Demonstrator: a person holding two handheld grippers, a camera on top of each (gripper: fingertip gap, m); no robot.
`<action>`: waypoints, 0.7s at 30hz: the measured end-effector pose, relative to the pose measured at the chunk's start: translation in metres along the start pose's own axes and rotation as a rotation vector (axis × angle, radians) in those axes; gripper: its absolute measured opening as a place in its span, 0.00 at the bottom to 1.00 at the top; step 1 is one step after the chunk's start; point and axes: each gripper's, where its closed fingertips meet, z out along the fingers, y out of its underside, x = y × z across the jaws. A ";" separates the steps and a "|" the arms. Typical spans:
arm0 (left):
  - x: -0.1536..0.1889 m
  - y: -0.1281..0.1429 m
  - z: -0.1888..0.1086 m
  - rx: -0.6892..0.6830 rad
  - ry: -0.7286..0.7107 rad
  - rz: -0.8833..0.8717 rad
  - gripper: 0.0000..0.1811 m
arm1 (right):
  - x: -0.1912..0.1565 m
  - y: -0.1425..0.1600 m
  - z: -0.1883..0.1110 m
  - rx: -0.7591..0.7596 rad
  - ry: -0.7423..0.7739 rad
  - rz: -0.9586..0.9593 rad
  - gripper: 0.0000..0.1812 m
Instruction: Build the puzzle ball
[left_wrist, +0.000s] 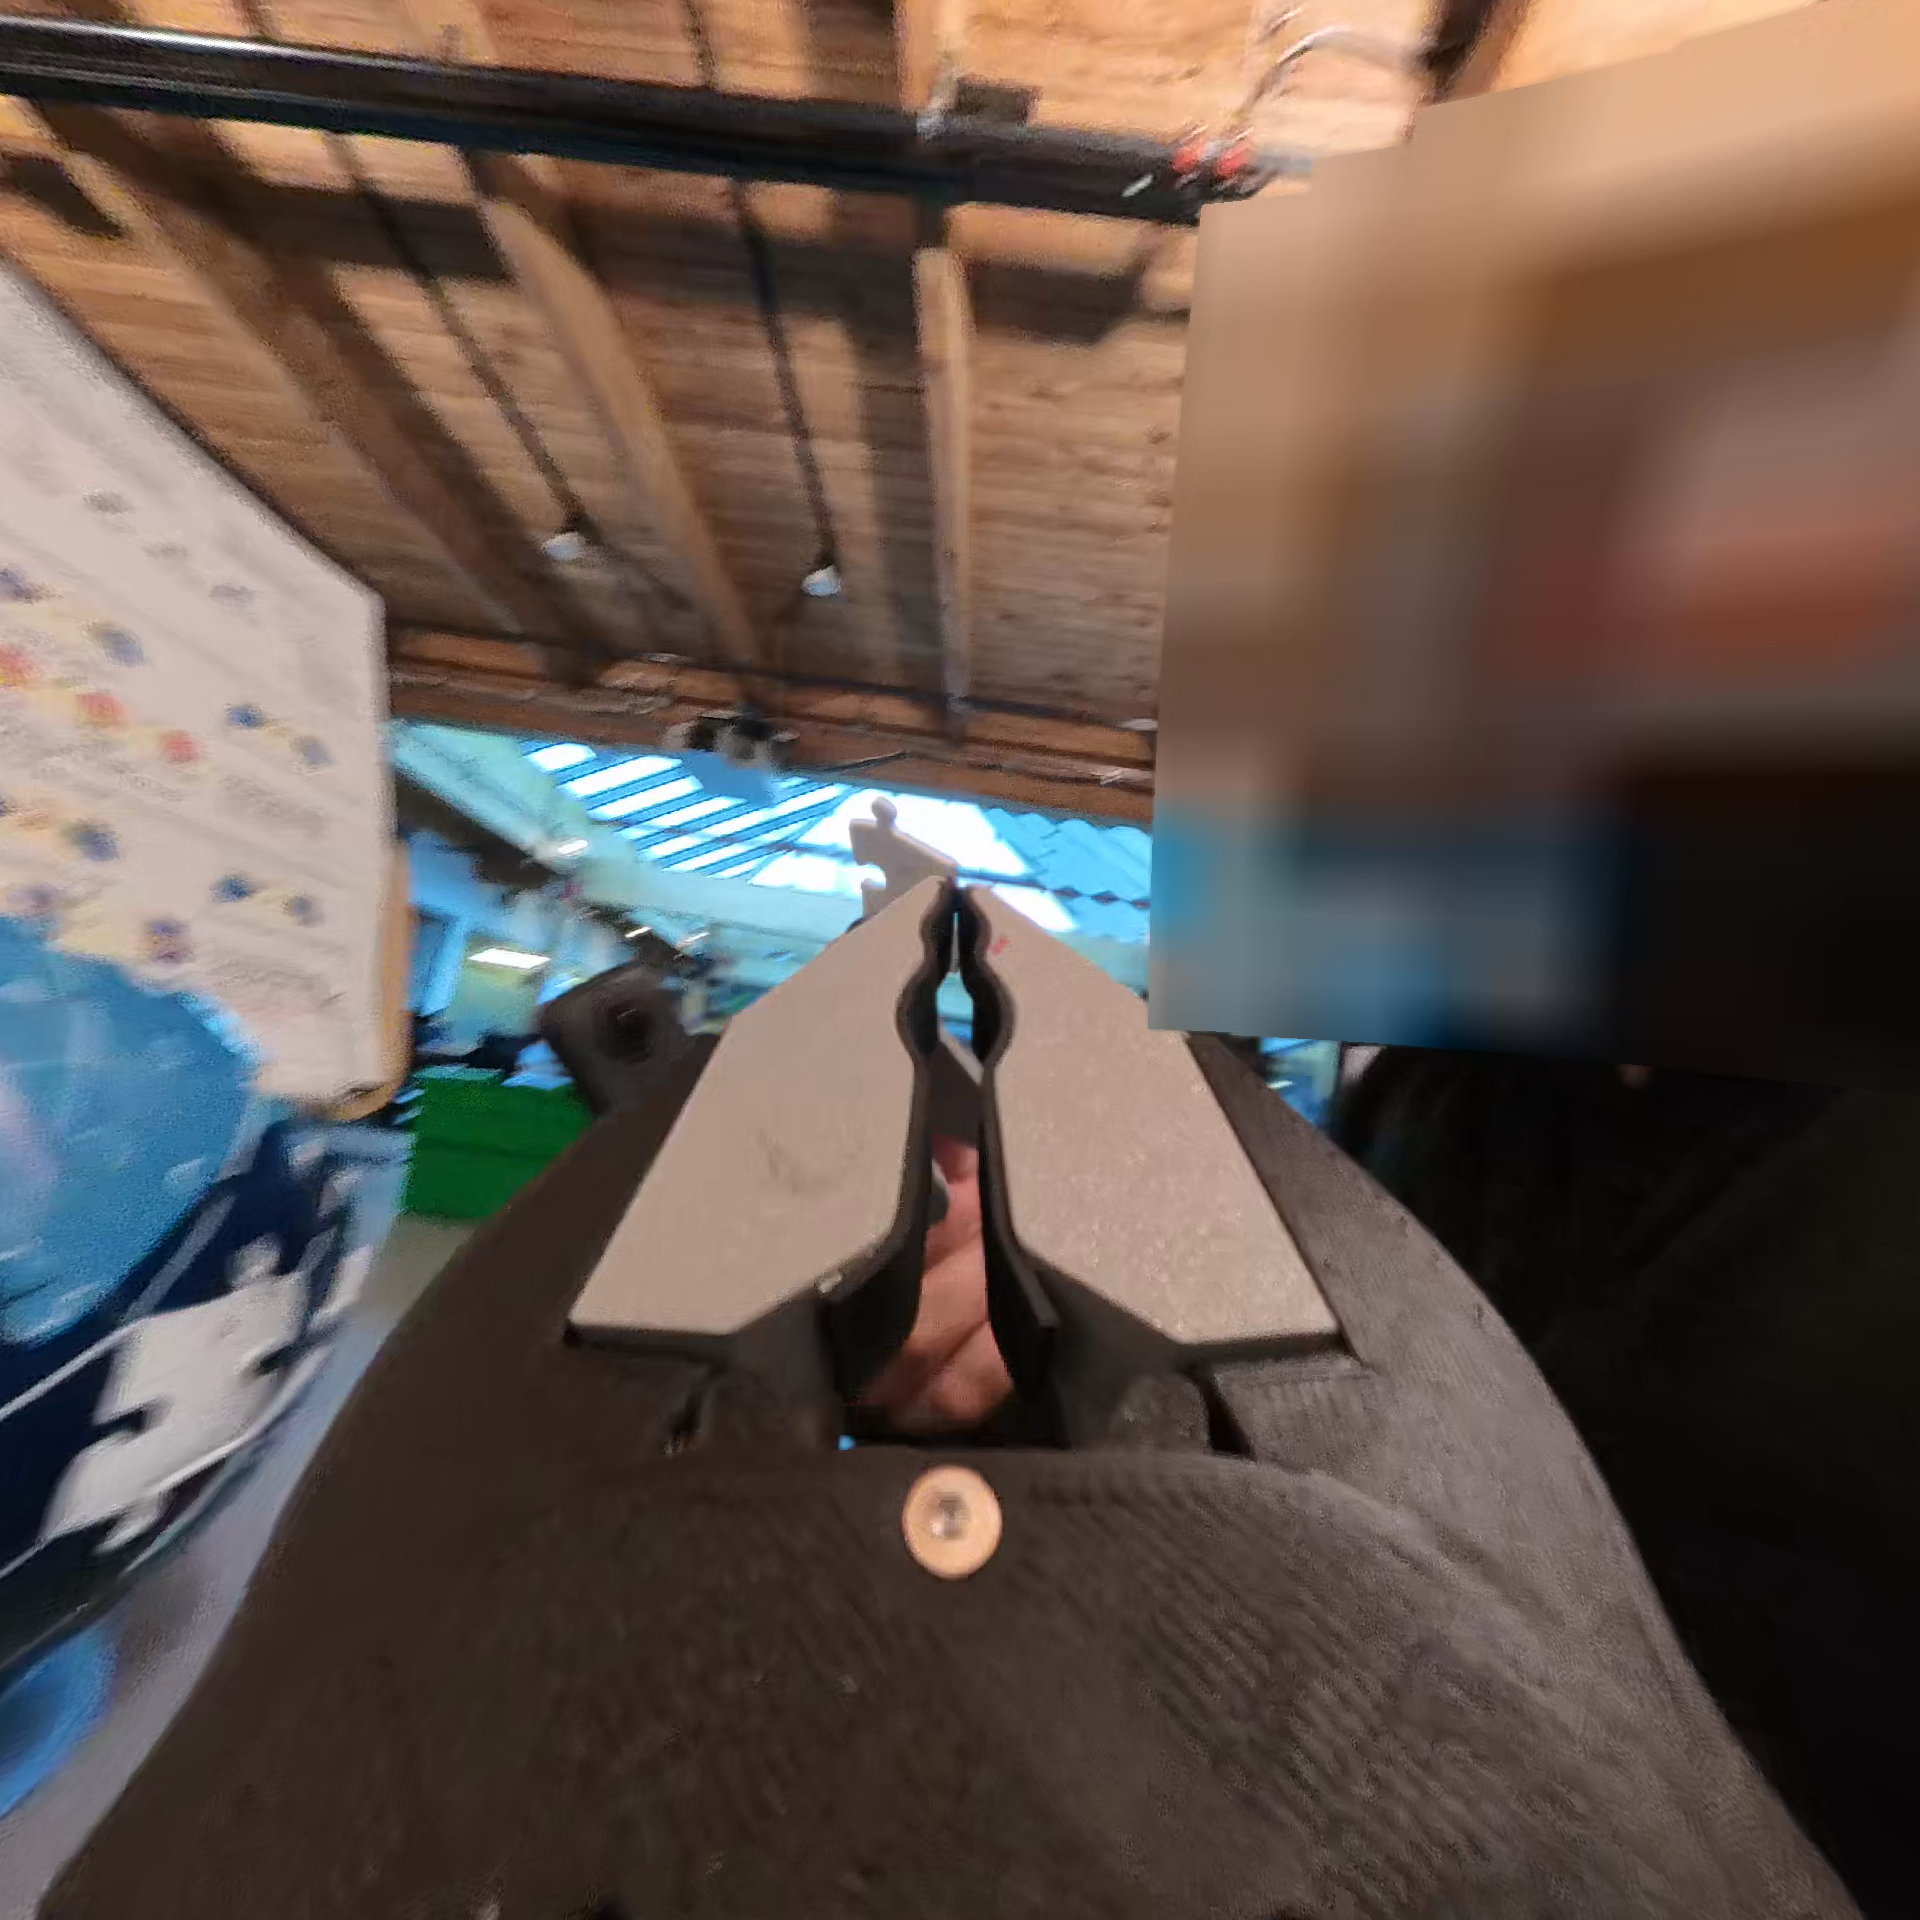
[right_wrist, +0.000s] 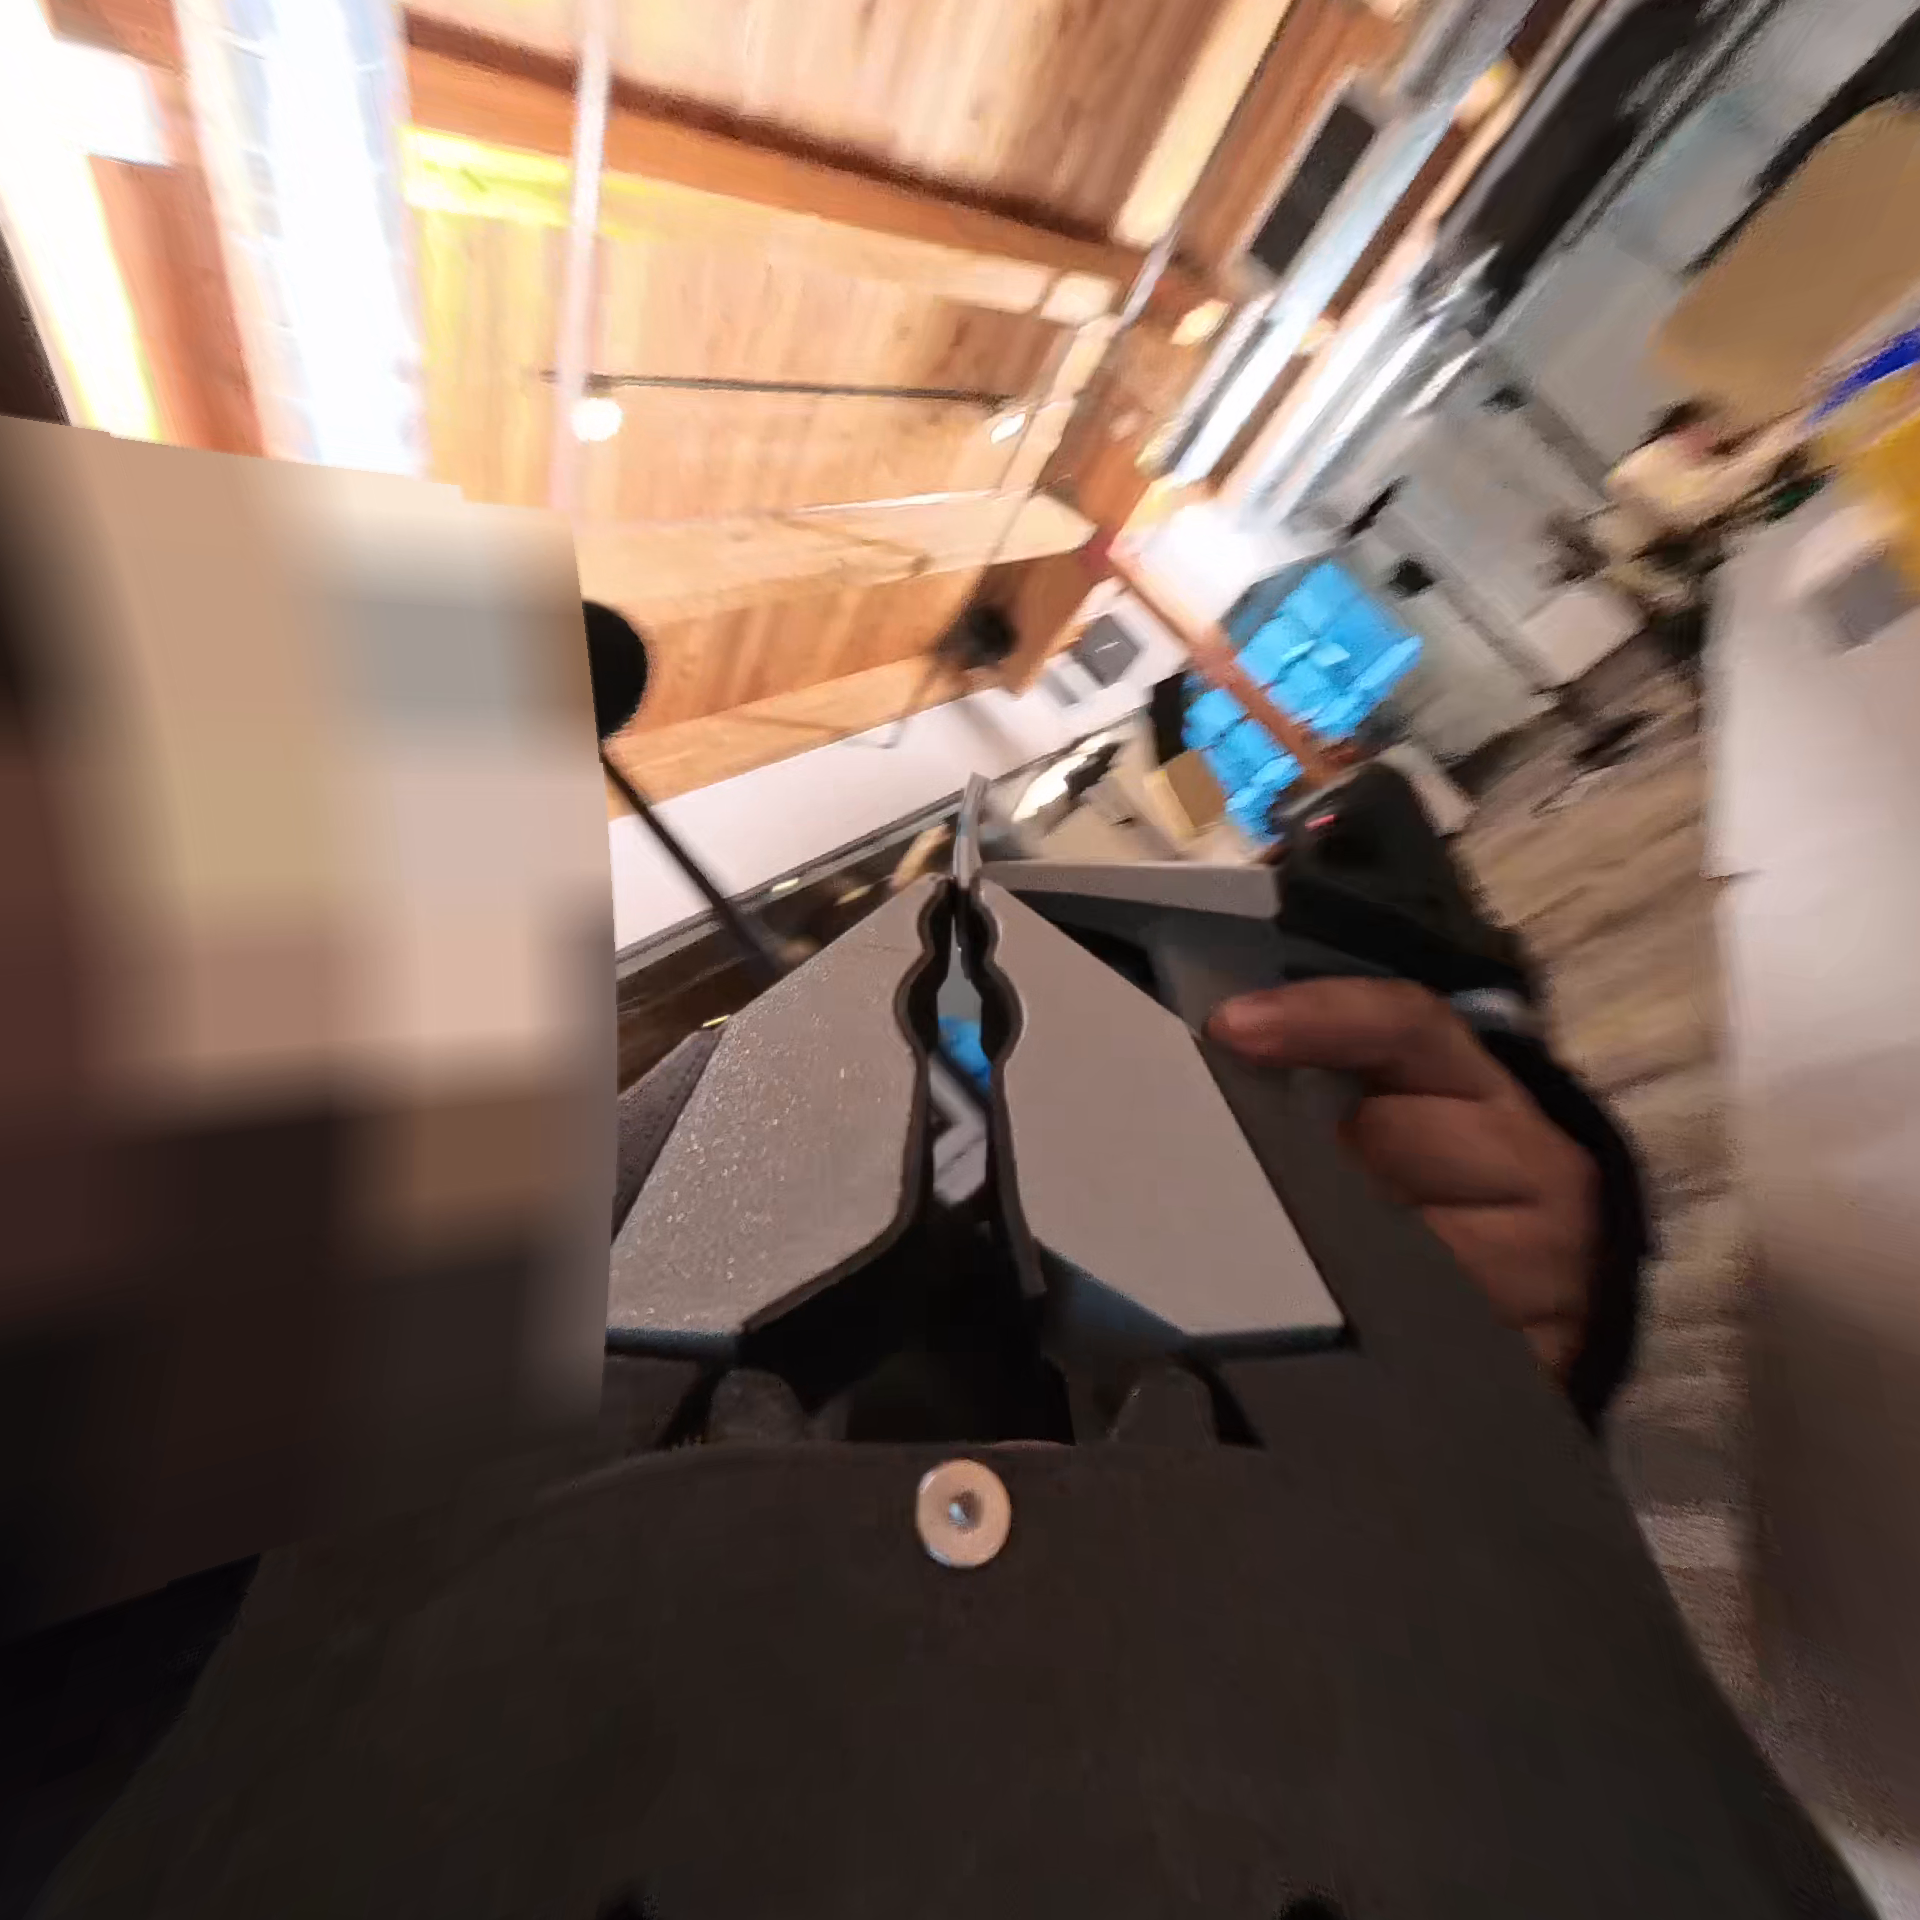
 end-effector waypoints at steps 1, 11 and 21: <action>-0.007 0.000 -0.003 -0.025 -0.049 0.026 0.00 | 0.004 -0.009 -0.007 0.018 0.051 -0.037 0.00; -0.045 0.041 -0.019 -0.681 -0.413 0.196 0.10 | 0.052 0.010 -0.061 -0.705 0.635 -0.592 0.00; -0.040 0.076 -0.027 -0.826 -0.352 0.111 0.00 | 0.062 0.029 -0.073 -1.143 0.751 -0.793 0.00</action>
